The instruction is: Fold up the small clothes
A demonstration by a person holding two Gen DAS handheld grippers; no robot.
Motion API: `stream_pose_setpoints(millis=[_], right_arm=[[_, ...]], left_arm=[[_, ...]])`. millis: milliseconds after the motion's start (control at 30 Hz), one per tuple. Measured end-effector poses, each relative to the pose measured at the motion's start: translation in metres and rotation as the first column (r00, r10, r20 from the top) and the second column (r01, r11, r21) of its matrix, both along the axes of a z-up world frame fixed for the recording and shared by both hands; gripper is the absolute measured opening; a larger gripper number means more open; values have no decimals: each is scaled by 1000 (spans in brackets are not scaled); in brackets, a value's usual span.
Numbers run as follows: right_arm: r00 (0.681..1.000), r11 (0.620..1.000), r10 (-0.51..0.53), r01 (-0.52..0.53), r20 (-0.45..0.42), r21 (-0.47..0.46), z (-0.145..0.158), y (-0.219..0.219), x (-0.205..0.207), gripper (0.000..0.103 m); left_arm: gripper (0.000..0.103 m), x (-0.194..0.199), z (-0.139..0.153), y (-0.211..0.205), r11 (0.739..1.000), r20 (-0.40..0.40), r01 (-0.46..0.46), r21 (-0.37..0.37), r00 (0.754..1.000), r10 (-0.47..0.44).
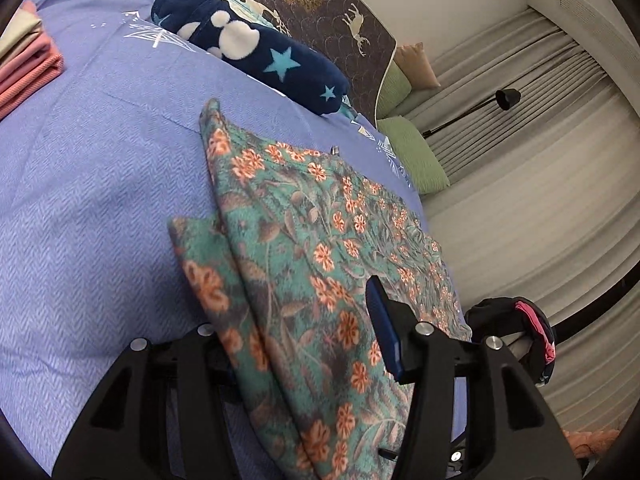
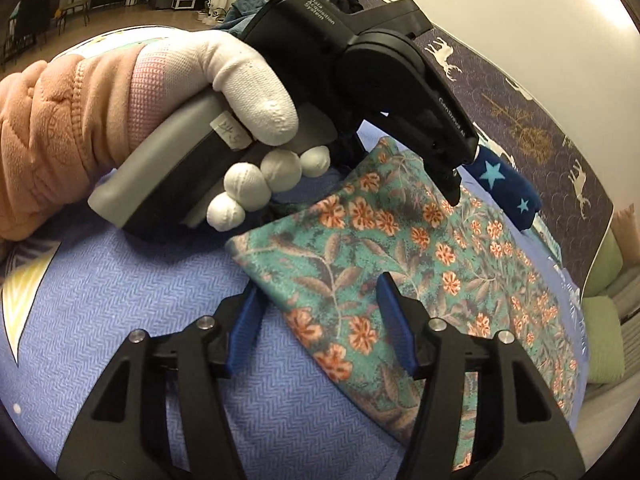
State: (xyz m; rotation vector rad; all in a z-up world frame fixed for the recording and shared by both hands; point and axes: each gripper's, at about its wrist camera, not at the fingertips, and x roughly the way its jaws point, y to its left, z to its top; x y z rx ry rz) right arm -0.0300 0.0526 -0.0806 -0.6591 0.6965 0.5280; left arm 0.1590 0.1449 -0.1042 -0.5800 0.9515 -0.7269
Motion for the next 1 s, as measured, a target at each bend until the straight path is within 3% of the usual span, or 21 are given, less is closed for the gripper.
stream_pose_setpoints(millis=[300, 333, 367, 400, 433, 500, 533, 667, 1000], right_arm=[[998, 998, -56, 56, 24, -3, 1, 9, 5, 71], [998, 998, -56, 56, 28, -3, 1, 11, 5, 71], [998, 998, -55, 55, 32, -3, 1, 12, 6, 69], [998, 999, -49, 49, 27, 4, 1, 13, 7, 62], [999, 999, -40, 40, 14, 15, 1, 14, 6, 37], [998, 998, -54, 53, 17, 34, 3, 12, 6, 17], [998, 997, -57, 57, 13, 55, 5, 10, 5, 13], [997, 973, -76, 80, -30, 215, 26, -15, 9, 11], [990, 919, -131, 105, 44, 379, 71, -69, -3, 10]], left_arm=[[52, 6, 0, -2, 1000, -6, -18, -12, 1000, 18], [47, 7, 0, -2, 1000, -7, -24, -9, 1000, 24], [42, 9, -1, -1, 999, -10, -35, 2, 999, 35], [23, 11, -2, -1, 999, -17, -45, 12, 999, 45], [9, 15, -7, 1, 999, -40, -48, 11, 998, 48], [9, 17, -11, 3, 998, -60, -53, -16, 997, 52], [8, 17, -9, 2, 999, -54, -53, -10, 997, 52], [8, 17, 8, -5, 998, -29, -53, 20, 998, 53], [8, 19, 66, -46, 997, 45, -40, 60, 998, 37]])
